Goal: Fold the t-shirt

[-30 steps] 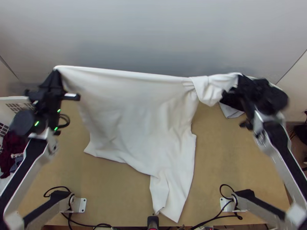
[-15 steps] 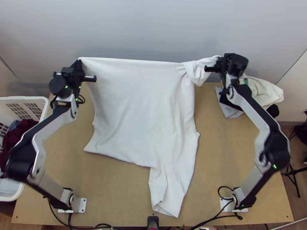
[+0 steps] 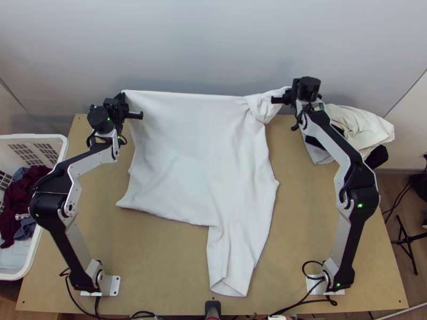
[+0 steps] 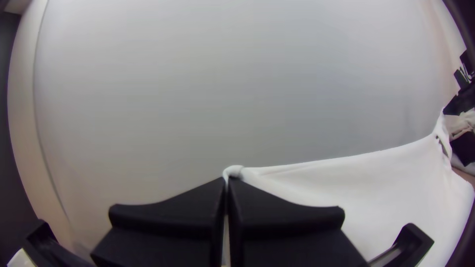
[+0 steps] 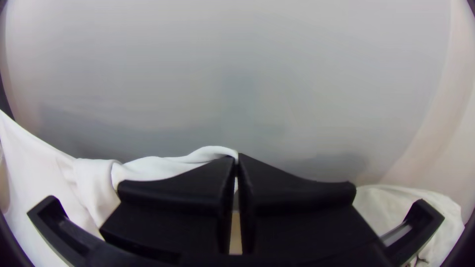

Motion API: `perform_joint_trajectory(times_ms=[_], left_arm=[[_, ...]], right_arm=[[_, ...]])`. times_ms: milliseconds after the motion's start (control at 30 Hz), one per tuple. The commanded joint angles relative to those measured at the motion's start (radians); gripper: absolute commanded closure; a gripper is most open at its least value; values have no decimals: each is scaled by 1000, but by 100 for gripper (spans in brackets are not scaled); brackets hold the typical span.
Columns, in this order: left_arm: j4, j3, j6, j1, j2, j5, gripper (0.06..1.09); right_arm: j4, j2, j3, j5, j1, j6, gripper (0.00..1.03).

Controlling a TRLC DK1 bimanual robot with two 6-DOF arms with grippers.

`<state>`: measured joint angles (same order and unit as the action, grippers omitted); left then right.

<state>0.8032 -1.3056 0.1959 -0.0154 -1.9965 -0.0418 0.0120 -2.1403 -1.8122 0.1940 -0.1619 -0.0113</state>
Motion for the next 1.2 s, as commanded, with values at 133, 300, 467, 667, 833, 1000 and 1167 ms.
perform_joint_trajectory(times_ms=[133, 300, 467, 667, 833, 1000, 1167], left_arm=[[16, -12, 30, 22, -85, -1, 105], [16, -20, 102, 11, -130, -3, 105], [17, 5, 106, 15, -107, -1, 105], [21, 32, 106, 19, -85, -1, 105], [64, 66, 111, 17, -85, -1, 105], [67, 103, 149, 12, -65, 16, 105], [67, 151, 220, 2, -31, 49, 105]], right_arm=[[72, -90, -26, 1, -2, 24, 100], [273, -102, -95, 1, -27, 42, 100], [462, 23, -59, -1, -45, 117, 100], [554, 148, -52, -33, -51, 143, 100], [769, 172, -177, -71, -67, 174, 100], [930, 227, -151, -114, -125, 208, 100], [962, 323, 5, -148, -169, 198, 100]])
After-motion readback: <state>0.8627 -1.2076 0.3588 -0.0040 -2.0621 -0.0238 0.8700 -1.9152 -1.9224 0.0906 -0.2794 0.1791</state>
